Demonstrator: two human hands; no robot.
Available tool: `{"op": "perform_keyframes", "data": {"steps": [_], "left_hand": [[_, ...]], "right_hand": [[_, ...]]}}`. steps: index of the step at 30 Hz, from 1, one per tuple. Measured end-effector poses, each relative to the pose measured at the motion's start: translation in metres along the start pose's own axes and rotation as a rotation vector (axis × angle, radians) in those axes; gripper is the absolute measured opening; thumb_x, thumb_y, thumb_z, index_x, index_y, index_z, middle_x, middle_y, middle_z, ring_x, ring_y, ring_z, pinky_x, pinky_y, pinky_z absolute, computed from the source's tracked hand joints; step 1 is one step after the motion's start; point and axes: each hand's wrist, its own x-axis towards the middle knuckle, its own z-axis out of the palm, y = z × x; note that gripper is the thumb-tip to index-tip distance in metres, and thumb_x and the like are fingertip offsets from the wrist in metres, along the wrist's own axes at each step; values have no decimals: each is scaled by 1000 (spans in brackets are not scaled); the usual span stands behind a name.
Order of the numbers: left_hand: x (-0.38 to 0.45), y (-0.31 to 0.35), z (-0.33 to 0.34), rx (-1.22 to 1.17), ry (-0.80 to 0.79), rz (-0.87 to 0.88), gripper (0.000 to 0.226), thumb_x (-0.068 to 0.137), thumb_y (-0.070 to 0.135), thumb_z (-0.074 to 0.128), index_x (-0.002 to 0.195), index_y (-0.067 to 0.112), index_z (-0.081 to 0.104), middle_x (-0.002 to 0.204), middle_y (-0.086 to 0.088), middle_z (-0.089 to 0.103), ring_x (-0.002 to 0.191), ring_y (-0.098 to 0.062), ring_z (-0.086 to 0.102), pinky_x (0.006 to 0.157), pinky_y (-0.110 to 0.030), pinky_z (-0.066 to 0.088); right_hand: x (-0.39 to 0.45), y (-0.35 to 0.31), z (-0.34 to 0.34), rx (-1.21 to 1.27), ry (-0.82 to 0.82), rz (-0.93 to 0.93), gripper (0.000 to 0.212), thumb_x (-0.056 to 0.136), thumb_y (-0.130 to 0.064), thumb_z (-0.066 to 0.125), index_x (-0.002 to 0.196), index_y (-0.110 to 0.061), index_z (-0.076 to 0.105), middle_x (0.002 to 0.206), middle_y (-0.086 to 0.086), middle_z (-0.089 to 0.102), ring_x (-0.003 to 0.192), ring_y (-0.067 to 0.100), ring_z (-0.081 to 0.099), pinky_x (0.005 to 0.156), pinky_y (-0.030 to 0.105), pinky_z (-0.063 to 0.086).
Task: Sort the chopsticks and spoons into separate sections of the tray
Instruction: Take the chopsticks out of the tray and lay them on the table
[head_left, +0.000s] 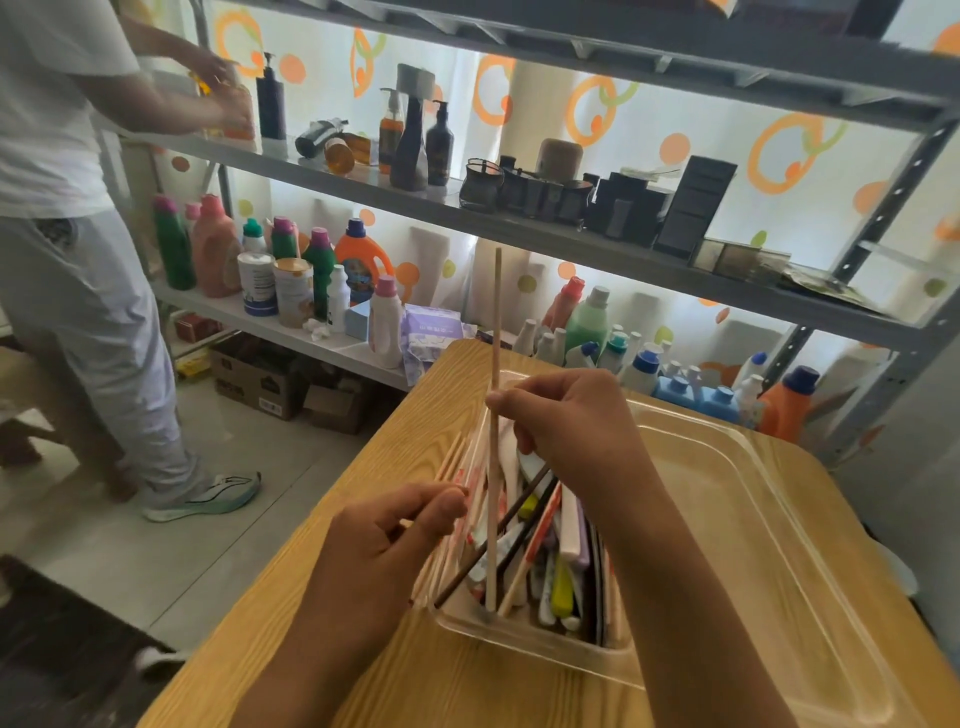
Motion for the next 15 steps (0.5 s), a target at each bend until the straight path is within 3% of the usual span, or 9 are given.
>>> {"op": "perform_keyframes", "data": {"steps": [6,9,12,15], "left_hand": [[1,-3,-5,-39,-101,-82,20,71,39,66,88,40,76,90,10,74,83,-14,69,70,-31,58],[1,-2,-7,-61,-54,-85,16,70,31,69,84,31,78,86,6,74,81,-12,69,66,-25,58],[2,-3,-8,-62,-5,-102,16,76,18,71,87,28,75,83,9,74,80,-7,69,61,-13,52],[2,0,-7,-23,7,-100,20,81,11,69,89,29,73,82,15,74,79,-1,68,61,-10,51]], "right_hand": [[-4,-4,5,129,25,-29,17,90,-28,69,80,-17,76,51,-9,60,46,0,54,60,25,45],[-6,-7,7,170,0,-49,15,90,-27,69,81,-18,76,52,-7,60,46,1,52,61,26,45],[-6,-5,7,140,-4,-61,16,91,-28,68,81,-18,76,53,-6,61,46,1,52,62,26,45],[-3,-3,5,96,28,-42,20,93,-29,66,79,-17,76,52,-6,61,46,2,54,65,26,47]]}}
